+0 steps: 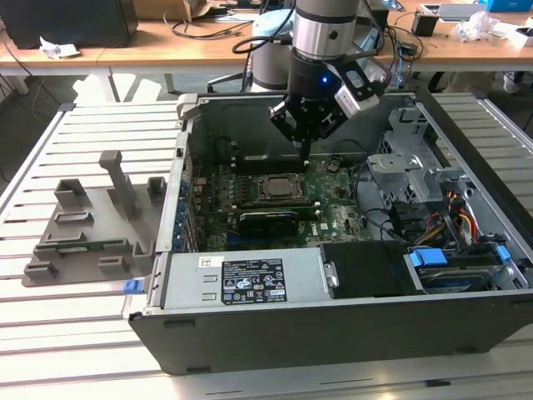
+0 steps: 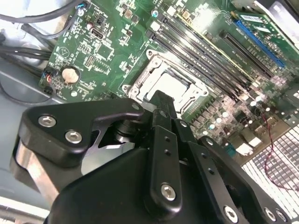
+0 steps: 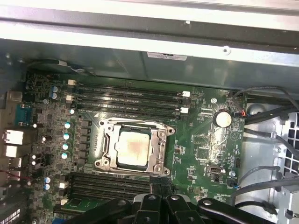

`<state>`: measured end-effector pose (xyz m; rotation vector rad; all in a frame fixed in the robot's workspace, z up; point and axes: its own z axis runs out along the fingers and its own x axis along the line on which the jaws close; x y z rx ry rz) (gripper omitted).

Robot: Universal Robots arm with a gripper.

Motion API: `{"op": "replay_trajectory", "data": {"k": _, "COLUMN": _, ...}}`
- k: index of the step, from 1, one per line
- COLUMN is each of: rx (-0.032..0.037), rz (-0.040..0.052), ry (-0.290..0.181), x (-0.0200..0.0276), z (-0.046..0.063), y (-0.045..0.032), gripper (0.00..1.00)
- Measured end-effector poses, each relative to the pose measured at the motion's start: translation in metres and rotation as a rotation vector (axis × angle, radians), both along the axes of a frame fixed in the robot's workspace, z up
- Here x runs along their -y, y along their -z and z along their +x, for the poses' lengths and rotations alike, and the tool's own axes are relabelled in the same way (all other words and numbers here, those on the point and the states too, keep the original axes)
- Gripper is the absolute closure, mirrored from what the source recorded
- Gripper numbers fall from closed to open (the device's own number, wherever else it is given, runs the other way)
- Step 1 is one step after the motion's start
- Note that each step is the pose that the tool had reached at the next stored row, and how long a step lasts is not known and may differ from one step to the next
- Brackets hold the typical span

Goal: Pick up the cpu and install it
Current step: 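Install the second cpu locking lever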

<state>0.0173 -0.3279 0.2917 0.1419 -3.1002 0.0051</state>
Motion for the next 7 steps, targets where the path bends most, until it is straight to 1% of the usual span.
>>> {"op": "replay_trajectory", "data": {"k": 1, "rx": 0.0, "rz": 0.0, "ry": 0.0, "x": 0.0, "z": 0.0, "y": -0.0013, "gripper": 0.89}}
{"op": "replay_trajectory", "data": {"k": 7, "rx": -0.0001, "rz": 0.0001, "ry": 0.0, "x": 0.0, "z": 0.0, "y": -0.0018, "gripper": 0.89}}
